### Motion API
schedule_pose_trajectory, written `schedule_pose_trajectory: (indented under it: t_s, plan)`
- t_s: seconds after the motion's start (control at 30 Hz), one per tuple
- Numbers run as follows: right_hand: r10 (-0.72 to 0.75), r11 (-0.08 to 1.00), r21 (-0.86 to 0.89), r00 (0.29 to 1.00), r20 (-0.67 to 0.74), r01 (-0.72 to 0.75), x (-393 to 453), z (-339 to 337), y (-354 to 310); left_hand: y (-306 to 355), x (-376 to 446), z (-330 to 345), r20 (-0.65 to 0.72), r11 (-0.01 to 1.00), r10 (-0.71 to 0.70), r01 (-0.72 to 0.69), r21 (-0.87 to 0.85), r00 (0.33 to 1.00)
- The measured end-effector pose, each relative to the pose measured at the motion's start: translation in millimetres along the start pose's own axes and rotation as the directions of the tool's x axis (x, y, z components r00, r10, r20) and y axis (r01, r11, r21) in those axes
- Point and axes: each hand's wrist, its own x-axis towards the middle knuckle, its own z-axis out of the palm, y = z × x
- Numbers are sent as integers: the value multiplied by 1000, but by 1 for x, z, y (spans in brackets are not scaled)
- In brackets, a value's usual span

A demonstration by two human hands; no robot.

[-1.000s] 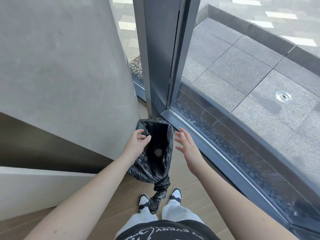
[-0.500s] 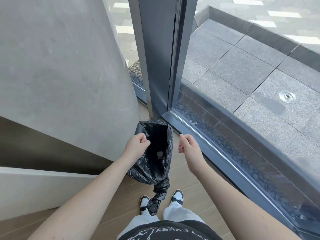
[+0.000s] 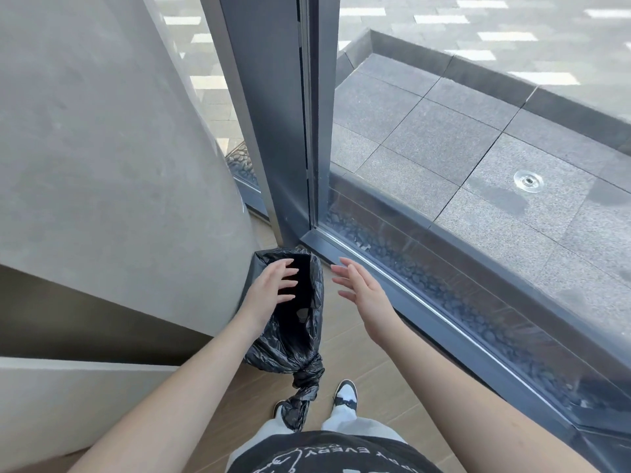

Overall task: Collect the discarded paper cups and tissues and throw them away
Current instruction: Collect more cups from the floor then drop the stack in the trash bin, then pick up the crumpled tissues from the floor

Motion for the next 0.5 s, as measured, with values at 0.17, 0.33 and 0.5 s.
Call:
schedule_pose_trajectory:
  t_s: [0.17, 0.33, 0.5]
  plan:
    - [6, 999, 39, 998, -64, -4, -15, -2, -1, 11, -7, 9, 72, 999, 40, -37, -33, 997]
    - [-4, 998, 58, 985, -173, 15, -33, 6, 1, 20, -15, 11, 181, 995, 94, -89, -36, 979]
    - [-48, 997, 46, 955, -292, 64, -57, 21, 6, 22, -23, 2, 281, 984, 165, -177, 18, 945]
